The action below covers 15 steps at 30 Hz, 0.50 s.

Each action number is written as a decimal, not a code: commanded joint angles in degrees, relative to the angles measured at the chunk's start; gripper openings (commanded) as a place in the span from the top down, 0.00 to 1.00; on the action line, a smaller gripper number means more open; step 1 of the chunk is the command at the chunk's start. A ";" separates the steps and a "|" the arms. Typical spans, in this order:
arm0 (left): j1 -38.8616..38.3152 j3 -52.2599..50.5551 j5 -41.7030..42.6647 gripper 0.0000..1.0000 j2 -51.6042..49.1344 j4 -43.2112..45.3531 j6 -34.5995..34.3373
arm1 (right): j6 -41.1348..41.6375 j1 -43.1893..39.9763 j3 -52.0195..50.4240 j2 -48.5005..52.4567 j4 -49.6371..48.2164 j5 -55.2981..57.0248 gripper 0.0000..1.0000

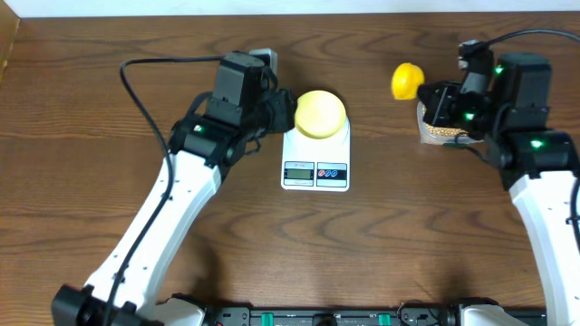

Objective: Scoop item into bowl and weigh 50g on scale
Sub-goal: 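Carry the scoop with the right gripper over the soybean tub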

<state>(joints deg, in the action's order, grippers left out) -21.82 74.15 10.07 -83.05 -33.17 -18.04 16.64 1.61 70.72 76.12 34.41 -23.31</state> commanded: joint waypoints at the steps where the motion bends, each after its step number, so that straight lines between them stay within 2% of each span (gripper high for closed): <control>1: 0.20 0.52 -3.52 0.46 1.51 -5.38 0.92 | -4.15 -2.29 0.87 -0.02 2.29 1.29 0.99; 4: -1.11 -0.44 -3.50 0.46 1.49 -8.39 -1.16 | -5.57 -3.65 0.72 -0.02 4.07 1.33 0.99; 10: -5.92 -6.03 -3.54 0.46 1.44 -6.03 -3.34 | -5.60 -4.28 0.72 -0.02 5.14 1.31 0.99; 15: -9.70 -12.07 -3.52 0.68 1.38 0.13 -4.22 | -6.03 -4.28 0.72 -0.02 6.12 2.23 0.99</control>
<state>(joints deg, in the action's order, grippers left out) -29.91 64.69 7.31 -81.87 -34.96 -21.41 12.23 -2.42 70.76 76.14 40.23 -21.87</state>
